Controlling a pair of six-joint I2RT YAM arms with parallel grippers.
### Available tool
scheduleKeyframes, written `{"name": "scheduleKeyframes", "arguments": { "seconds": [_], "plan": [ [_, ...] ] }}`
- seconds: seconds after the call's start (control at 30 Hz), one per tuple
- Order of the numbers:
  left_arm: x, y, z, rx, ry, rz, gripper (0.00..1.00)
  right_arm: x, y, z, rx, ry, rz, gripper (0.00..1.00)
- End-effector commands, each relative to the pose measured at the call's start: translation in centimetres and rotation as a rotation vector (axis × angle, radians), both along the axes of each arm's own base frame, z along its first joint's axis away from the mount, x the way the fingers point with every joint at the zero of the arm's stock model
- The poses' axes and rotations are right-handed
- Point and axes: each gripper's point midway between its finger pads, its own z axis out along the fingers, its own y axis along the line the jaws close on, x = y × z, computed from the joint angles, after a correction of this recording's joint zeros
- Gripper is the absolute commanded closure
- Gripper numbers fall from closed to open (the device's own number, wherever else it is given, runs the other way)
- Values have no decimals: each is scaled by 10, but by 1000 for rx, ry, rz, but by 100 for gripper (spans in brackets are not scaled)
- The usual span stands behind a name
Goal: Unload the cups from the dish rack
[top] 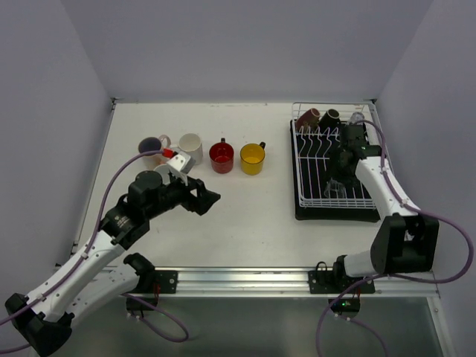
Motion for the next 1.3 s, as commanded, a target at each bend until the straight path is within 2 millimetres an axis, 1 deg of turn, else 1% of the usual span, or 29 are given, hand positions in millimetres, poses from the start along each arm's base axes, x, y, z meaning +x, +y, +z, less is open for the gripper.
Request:
{"name": "scheduleKeyframes", "arguments": {
  "seconds": [0.0, 0.03, 0.07, 0.1, 0.13, 0.17, 0.2, 0.23, 0.27, 0.3, 0.33, 0.37, 0.4, 0.43, 0.47, 0.5, 0.53, 0.57, 0.6, 0.63, 0.7, 0.73, 0.8, 0.83, 0.87, 0.9, 1.03, 1.13, 1.27],
  "plan": [
    [-5, -12, 11, -44, -17, -66, 18, 34, 10, 62, 67, -301, -33, 71],
    [-6, -15, 13, -59, -12, -78, 18, 35, 16, 78, 114, -379, -46, 72],
    [-10, -20, 16, -85, 4, -101, 18, 32, 21, 76, 144, -406, -47, 72],
    [-11, -22, 18, -101, 11, -112, 18, 40, 27, 90, 181, -493, -47, 73],
    [-13, -25, 21, -117, 19, -125, 19, 40, 31, 95, 216, -537, -58, 73],
    [-16, -30, 27, -161, 38, -143, 19, 32, 43, 102, 288, -596, -66, 73],
    [-19, -34, 29, -192, 49, -162, 20, 38, 51, 119, 339, -691, -56, 75],
    [-23, -39, 31, -228, 61, -188, 20, 36, 59, 126, 414, -733, -95, 75],
    [-33, -46, 25, -275, 133, -230, 21, 26, 72, 130, 477, -775, -81, 76],
    [-32, -53, 40, -344, 90, -263, 22, 29, 85, 150, 552, -865, -54, 76],
    [-35, -57, 43, -384, 104, -286, 23, 25, 97, 159, 641, -895, -79, 76],
    [-40, -63, 44, -452, 139, -318, 24, 18, 117, 155, 698, -897, -52, 76],
    [-41, -66, 45, -484, 153, -331, 26, 15, 127, 176, 765, -974, -25, 76],
    [-45, -69, 49, -519, 166, -351, 26, 10, 142, 185, 851, -987, -23, 77],
    [-47, -73, 55, -583, 180, -366, 27, 2, 162, 182, 904, -974, 8, 77],
    [-49, -75, 56, -607, 193, -370, 28, 1, 167, 197, 947, -1037, 8, 77],
    [-54, -80, 58, -628, 207, -382, 29, -9, 184, 203, 1015, -1030, 26, 78],
    [-52, -82, 61, -663, 210, -363, 29, -11, 190, 197, 1036, -1026, 20, 79],
    [-53, -85, 63, -675, 213, -362, 29, -12, 193, 209, 1083, -1075, 17, 80],
    [-57, -90, 62, -688, 230, -363, 29, -18, 204, 202, 1131, -1049, 19, 81],
    [-53, -92, 69, -728, 212, -333, 30, -20, 209, 209, 1185, -1082, 6, 82],
    [-55, -94, 68, -742, 226, -328, 30, -25, 216, 203, 1206, -1059, 3, 82],
    [-50, -94, 75, -780, 199, -306, 31, -29, 223, 206, 1240, -1068, 11, 83],
    [-49, -97, 73, -780, 206, -299, 31, -32, 229, 199, 1250, -1043, 8, 83],
    [-44, -97, 73, -790, 199, -275, 32, -34, 232, 196, 1259, -1039, 8, 83],
    [-42, -99, 71, -789, 203, -267, 33, -36, 233, 201, 1281, -1055, 7, 83],
    [-38, -111, 65, -789, 226, -260, 35, -42, 244, 194, 1285, -1037, 8, 84],
    [-33, -116, 62, -783, 221, -248, 35, -46, 248, 196, 1301, -1038, 16, 83],
    [-26, -115, 66, -797, 190, -218, 37, -49, 255, 195, 1289, -1030, 33, 83]
  ]
}}
